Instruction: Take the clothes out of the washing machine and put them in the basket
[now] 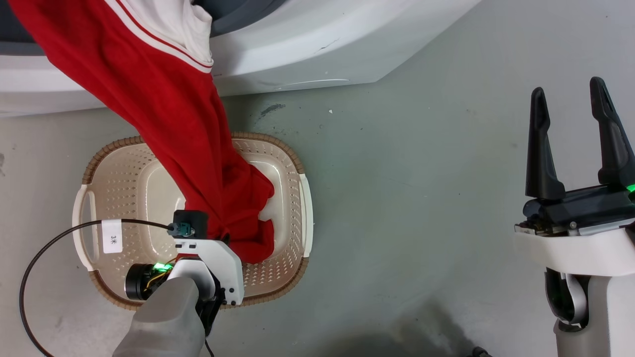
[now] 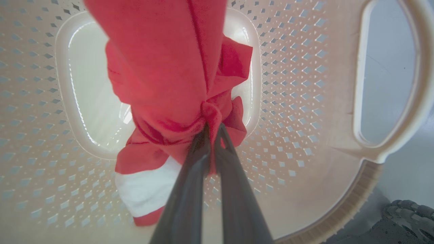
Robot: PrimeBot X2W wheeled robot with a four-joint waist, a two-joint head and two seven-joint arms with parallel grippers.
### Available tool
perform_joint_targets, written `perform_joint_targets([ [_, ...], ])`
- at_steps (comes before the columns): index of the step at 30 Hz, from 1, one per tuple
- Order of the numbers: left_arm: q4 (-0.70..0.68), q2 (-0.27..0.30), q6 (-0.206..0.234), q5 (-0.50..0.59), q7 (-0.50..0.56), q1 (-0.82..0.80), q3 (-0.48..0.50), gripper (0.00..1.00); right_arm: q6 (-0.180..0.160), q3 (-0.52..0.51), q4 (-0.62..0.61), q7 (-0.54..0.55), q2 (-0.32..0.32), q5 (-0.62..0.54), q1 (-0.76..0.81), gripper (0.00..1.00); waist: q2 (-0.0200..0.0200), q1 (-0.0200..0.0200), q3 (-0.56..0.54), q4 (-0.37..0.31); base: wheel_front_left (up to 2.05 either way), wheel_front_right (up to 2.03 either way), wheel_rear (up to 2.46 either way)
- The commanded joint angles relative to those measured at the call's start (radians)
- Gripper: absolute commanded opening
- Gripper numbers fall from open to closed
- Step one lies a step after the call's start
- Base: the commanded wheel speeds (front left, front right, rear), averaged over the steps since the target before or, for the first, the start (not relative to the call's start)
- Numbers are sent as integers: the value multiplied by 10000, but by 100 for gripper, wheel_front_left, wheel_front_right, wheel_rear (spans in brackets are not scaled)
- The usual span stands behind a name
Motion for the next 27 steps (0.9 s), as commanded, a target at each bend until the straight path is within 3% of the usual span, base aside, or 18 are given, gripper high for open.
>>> perform_joint_targets([
  [1,28,33,37,20,-36,-114,-44,18,-7,-14,5,-23,10,51,-110,100,0,-1,-27,11,0,0,0],
  [2,28,30,42,22,-37,-99,-62,80,-7,3,31,-23,12,56,-102,100,0,-1,-60,12,0,0,0],
  [3,28,37,53,55,-85,-71,-90,100,-7,30,56,-23,10,65,-91,100,0,-1,-108,11,0,0,0],
  [9,33,9,14,22,-262,348,-183,100,-7,137,211,-23,12,142,116,100,0,-1,-703,21,0,0,0],
  [19,-186,-13,-35,205,-982,1310,-360,100,-7,367,632,-23,10,226,889,100,0,-1,-2659,149,0,0,0],
  [27,-2871,419,771,1032,-1021,2521,391,100,-7,435,834,-23,10,161,1675,100,0,-1,-3932,332,0,0,0],
])
